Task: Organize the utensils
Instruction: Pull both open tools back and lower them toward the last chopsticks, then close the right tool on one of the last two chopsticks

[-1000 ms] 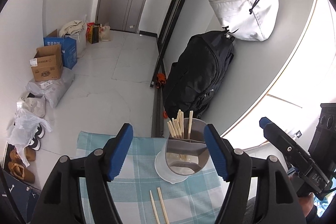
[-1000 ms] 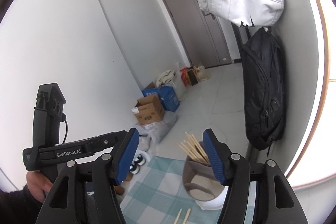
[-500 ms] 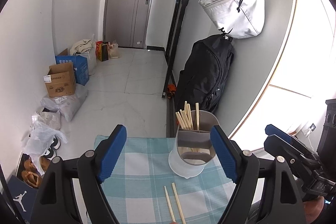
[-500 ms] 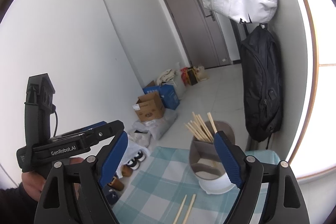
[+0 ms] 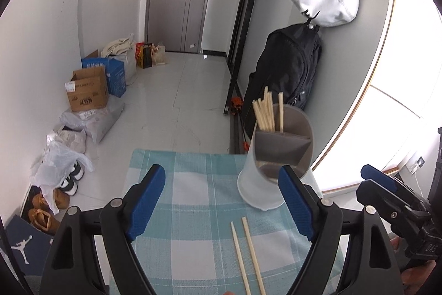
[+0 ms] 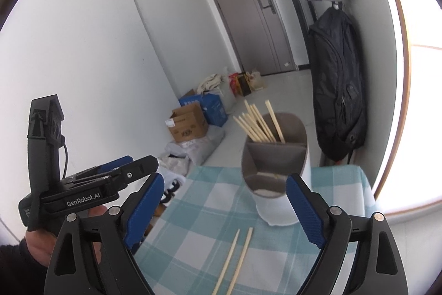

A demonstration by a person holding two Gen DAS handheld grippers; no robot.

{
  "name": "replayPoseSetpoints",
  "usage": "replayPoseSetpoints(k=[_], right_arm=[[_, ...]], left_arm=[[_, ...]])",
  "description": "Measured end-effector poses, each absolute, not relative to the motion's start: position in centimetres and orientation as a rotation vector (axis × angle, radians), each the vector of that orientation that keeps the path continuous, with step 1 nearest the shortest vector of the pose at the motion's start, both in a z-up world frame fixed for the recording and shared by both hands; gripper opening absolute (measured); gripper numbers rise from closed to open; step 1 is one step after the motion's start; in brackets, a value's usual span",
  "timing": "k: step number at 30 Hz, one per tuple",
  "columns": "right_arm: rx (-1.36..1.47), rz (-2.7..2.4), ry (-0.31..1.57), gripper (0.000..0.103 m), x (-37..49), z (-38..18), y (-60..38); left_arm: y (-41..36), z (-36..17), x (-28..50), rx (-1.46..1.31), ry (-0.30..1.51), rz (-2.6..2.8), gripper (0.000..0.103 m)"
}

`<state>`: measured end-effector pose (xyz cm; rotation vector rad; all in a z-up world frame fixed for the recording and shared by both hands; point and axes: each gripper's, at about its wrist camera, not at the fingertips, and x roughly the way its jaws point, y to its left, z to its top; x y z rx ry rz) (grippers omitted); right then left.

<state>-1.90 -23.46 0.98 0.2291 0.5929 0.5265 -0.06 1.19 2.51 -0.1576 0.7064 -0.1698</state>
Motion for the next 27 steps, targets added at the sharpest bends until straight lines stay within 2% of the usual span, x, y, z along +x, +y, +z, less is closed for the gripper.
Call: replayPoseSetpoints(k=[8, 27], right_arm=[[0.178, 0.491, 0.718, 0.094, -0.9, -3.2, -22.3], [0.002, 0.349, 1.108, 0.093, 5.3, -12.8, -16.8]], left_arm=[[2.5, -2.2, 0.4, -0.204, 0.809, -0.125, 0.08], [7.0, -6.1, 2.0, -0.311, 0.988, -0.064, 0.08]])
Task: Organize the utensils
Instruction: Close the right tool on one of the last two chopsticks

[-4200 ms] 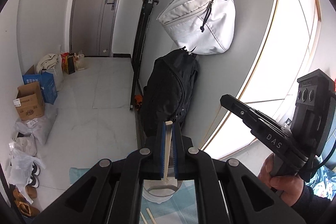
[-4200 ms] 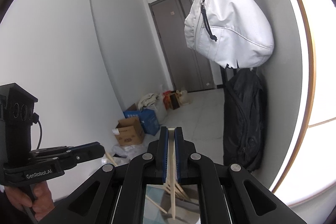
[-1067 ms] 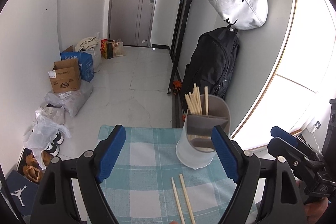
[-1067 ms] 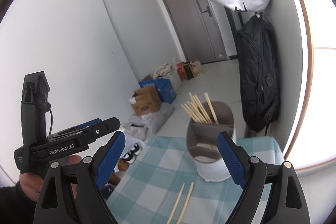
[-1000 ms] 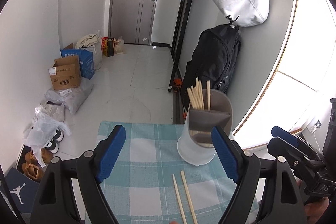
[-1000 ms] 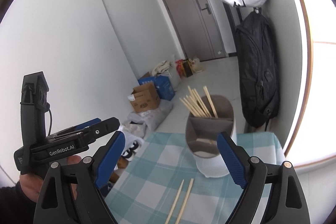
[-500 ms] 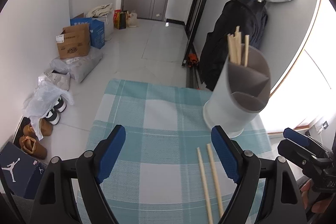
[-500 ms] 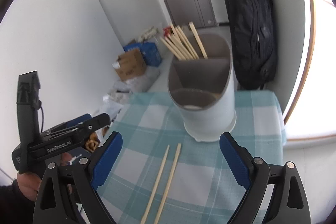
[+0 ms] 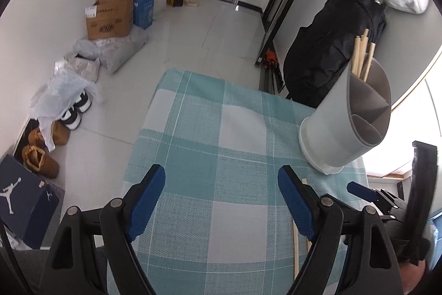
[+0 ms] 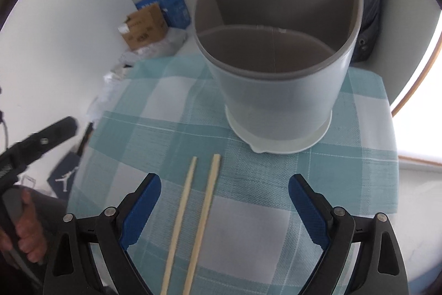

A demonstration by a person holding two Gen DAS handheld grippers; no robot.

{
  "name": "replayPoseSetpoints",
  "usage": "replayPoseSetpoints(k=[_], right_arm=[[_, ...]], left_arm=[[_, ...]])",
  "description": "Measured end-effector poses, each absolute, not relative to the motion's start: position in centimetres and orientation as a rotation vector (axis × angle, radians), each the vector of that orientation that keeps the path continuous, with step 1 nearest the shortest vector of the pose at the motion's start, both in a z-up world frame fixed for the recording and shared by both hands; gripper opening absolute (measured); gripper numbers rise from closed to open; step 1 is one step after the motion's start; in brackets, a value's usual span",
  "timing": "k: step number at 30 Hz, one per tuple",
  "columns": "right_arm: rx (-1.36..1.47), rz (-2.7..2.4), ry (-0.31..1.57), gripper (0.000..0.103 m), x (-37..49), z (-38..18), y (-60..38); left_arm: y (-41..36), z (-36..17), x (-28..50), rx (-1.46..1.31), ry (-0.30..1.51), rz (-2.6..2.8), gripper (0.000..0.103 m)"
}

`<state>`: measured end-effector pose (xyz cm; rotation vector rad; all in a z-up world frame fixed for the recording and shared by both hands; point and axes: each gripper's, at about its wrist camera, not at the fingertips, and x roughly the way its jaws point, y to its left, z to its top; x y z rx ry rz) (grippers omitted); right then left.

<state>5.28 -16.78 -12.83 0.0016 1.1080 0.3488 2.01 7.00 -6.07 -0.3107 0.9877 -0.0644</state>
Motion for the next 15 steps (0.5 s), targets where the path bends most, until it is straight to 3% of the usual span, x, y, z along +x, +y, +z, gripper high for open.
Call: replayPoseSetpoints(k=[4, 9, 13, 15], right_arm=[[-0.014, 0.31, 1.159, 0.091, 6.4, -14.0, -16.3], [-0.054, 0.269, 1.209, 0.072, 6.9, -14.9, -15.3], [-0.106, 0.223, 1.204, 0.07, 7.0, -15.1, -14.6], [-0.137, 0.196, 1.196, 0.061, 7.0, -15.1, -14.1]], left_arm=[[7.3, -6.7, 2.1, -0.259, 1.024, -0.027, 0.08], [8.1, -7.1, 2.1, -0.277, 1.045, -0.038, 0.08], [8.8, -7.3, 2.2, -0.294, 1.058, -0.027, 0.08], [9.1, -7.5, 2.3, -0.31, 1.067, -0.026, 0.08]])
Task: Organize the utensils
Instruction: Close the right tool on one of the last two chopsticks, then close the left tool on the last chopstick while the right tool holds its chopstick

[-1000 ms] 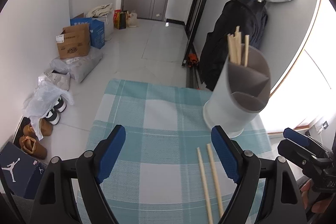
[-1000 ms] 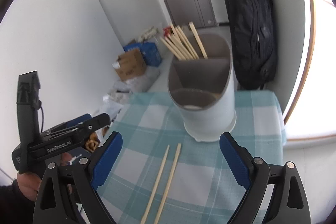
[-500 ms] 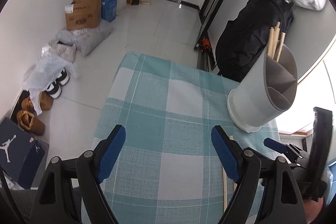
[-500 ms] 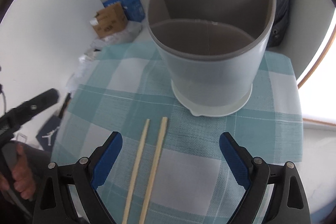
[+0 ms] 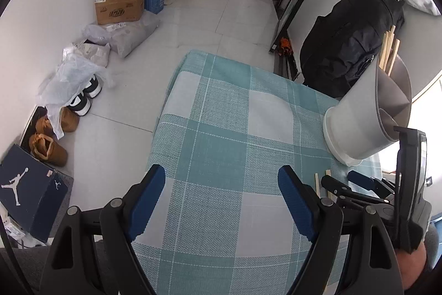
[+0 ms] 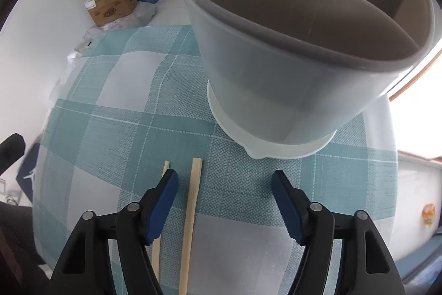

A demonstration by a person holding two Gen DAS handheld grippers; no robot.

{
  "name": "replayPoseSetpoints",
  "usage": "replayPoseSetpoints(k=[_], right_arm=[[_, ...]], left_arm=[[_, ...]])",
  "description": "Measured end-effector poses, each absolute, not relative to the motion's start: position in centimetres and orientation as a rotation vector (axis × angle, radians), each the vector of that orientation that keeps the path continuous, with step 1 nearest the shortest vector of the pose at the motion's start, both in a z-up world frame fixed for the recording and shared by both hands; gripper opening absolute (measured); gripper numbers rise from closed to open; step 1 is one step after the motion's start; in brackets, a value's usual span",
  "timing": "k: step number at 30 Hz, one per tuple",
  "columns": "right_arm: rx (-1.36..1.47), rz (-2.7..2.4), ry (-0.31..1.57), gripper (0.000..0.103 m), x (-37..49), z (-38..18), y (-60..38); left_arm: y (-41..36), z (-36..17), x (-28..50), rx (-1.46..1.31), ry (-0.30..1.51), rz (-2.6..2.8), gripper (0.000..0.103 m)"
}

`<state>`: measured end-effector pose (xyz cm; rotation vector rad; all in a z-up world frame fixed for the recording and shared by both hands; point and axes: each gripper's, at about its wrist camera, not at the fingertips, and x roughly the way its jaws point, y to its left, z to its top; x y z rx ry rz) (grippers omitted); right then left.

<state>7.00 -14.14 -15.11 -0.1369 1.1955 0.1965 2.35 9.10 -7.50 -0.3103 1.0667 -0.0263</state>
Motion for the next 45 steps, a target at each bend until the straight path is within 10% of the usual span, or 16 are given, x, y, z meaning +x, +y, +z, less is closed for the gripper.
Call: replayPoseSetpoints(k=[19, 45], right_arm=[[-0.077, 0.225, 1.221, 0.009, 6.8, -14.2, -14.8], [0.535, 0.336, 0.845, 0.006, 3.0, -7.7, -27.4]], left_arm=[[9.5, -7.7, 2.4, -0.323, 1.072, -0.02, 0.08], [0.2, -9.2, 2.4, -0.143, 1.203, -0.218, 0.08]])
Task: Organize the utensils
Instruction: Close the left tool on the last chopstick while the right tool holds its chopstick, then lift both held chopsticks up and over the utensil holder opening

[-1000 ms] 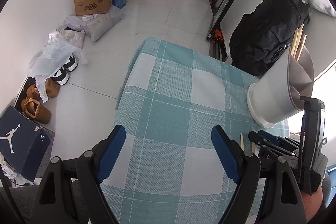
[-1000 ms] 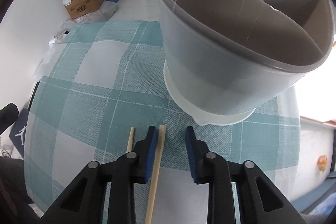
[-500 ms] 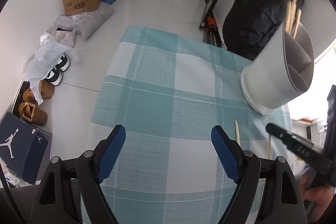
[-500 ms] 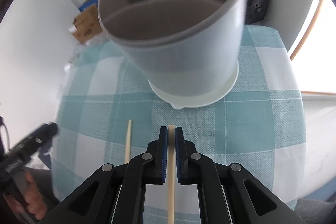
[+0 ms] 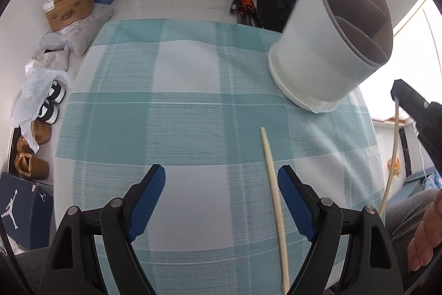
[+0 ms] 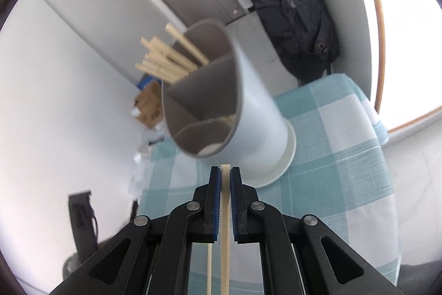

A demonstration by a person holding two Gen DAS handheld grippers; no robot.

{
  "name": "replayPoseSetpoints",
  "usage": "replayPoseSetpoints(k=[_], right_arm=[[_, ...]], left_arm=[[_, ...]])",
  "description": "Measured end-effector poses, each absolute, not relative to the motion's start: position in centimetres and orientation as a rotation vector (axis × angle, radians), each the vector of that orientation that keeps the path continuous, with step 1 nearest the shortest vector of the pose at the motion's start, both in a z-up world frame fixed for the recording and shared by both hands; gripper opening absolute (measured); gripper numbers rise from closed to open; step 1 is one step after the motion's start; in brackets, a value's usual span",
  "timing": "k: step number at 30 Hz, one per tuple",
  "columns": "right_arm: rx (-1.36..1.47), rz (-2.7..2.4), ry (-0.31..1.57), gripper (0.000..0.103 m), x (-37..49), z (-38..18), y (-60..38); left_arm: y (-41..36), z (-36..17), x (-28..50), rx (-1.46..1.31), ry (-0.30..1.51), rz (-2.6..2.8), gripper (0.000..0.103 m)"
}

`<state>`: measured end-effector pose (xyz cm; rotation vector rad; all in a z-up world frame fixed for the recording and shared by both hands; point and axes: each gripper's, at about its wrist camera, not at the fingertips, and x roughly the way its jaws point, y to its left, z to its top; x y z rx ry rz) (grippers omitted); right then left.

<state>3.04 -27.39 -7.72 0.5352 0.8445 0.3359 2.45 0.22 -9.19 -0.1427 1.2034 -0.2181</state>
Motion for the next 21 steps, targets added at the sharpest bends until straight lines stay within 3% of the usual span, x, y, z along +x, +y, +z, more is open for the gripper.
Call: replayPoseSetpoints(k=[5, 10, 12, 17, 21], right_arm=[[0.566, 0.274, 0.797, 0.006, 2.7, -8.1, -29.1], [0.55, 0.229, 0.783, 0.006, 2.8, -8.2, -29.3], [0.545, 0.21, 0.768, 0.006, 2.7, -8.3, -29.8], [0.573, 0.201, 0.746, 0.006, 2.8, -8.2, -30.8], [0.602, 0.199, 0.742, 0.006, 2.8, -8.1, -31.2]], left_arm=[[-1.7, -9.0, 3.4, -0.09, 1.22, -0.222, 0.08], [-3.0, -9.6, 4.3, -0.028, 1.255, -0.211, 0.065], [-3.1, -10.0, 4.5, -0.022, 1.279, -0.207, 0.046], [-3.8, -10.1, 4.8, 0.034, 1.283, -0.183, 0.038], [-5.0, -9.8, 4.9, 0.063, 1.284, -0.201, 0.01]])
